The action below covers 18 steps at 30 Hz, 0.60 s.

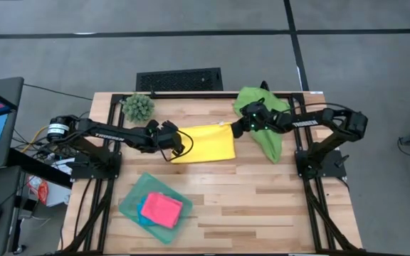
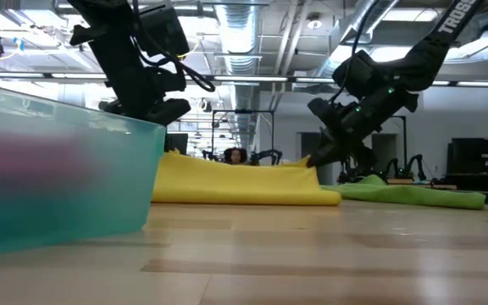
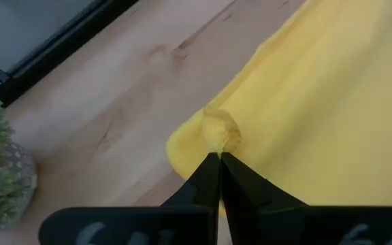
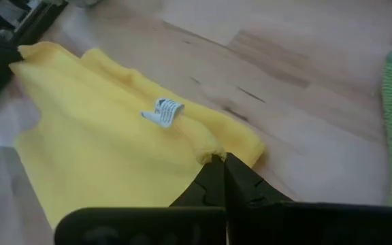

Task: Fold microfiber towels
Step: Fold the yellow microfiber towel

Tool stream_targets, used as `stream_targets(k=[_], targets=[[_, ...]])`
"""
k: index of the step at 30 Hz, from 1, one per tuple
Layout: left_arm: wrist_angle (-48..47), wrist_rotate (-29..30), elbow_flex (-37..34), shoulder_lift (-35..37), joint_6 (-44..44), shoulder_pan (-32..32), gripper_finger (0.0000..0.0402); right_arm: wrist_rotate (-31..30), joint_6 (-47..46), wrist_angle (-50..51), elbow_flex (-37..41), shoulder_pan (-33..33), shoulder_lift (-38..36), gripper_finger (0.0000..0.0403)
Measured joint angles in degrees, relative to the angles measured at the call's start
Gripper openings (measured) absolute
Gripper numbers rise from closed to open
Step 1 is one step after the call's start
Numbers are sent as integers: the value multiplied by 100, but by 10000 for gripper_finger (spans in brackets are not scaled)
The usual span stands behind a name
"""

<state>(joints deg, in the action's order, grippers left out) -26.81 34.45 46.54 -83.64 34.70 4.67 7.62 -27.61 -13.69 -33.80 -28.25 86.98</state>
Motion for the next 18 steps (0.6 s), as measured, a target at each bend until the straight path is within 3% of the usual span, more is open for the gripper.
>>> stream_targets(k=[13, 18], targets=[[70, -118, 0, 0, -3, 28, 3, 0, 70, -7, 0, 9, 0, 34], [97, -122, 0, 0, -146, 28, 42, -21, 70, -5, 0, 8, 0, 51]])
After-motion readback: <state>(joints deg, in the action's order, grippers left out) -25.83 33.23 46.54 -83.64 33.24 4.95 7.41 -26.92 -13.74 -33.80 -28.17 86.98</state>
